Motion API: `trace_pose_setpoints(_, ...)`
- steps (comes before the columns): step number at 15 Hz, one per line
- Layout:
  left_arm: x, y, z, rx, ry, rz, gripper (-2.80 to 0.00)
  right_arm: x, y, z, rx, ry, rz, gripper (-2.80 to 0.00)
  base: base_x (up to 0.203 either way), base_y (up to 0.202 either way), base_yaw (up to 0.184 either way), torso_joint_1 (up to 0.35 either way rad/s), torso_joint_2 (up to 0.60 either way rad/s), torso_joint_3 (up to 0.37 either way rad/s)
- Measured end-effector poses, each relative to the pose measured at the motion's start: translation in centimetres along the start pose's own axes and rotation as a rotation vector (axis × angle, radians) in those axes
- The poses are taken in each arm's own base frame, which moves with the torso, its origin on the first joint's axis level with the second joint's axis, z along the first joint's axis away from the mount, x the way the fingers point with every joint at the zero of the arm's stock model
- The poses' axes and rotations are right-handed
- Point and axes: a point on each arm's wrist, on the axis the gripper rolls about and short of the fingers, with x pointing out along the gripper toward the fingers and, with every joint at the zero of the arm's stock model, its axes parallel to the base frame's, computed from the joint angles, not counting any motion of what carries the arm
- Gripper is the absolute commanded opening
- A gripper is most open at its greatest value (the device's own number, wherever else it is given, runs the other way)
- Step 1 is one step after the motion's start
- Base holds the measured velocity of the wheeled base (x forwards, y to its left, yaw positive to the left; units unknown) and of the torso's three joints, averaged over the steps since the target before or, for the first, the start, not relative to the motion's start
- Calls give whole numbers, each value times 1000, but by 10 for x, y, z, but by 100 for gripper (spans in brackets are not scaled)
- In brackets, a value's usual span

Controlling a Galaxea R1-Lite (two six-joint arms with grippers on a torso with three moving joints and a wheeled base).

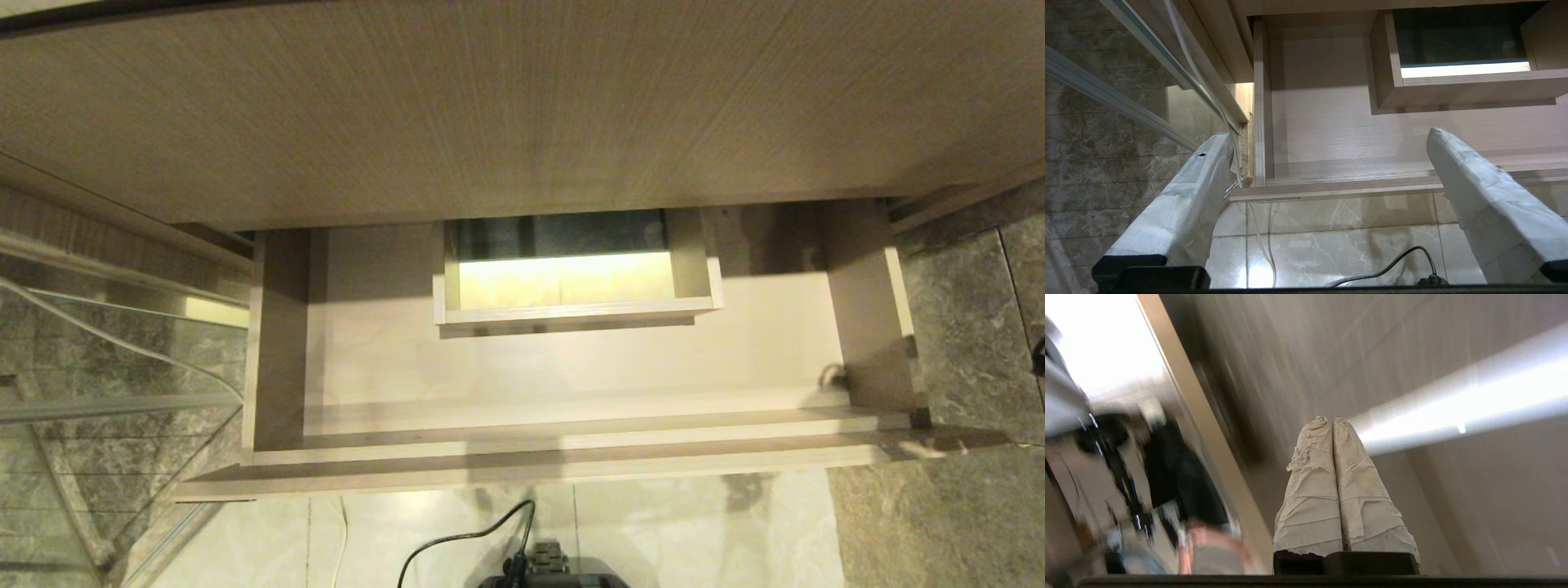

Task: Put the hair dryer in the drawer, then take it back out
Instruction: Close the drawer

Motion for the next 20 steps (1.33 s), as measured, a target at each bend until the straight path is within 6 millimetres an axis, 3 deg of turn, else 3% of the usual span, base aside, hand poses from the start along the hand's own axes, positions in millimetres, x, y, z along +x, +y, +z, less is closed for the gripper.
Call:
trace_pose_setpoints(3, 0, 0, 0, 0, 0, 0, 0, 12, 13, 29, -10, -139, 58, -280, 0, 0, 0, 0, 0, 0)
trace_pose_setpoints(7, 0, 0, 0, 0, 0, 0, 0, 15, 23, 36, -58, -157, 122, -280, 0, 0, 0, 0, 0, 0)
trace_pose_setpoints(16, 0, 0, 0, 0, 0, 0, 0, 14, 40, 14, -145, -79, 170, -280, 0, 0, 0, 0, 0, 0)
trace_pose_setpoints(20, 0, 0, 0, 0, 0, 0, 0, 18, 49, 5, -170, -64, 276, -280, 0, 0, 0, 0, 0, 0)
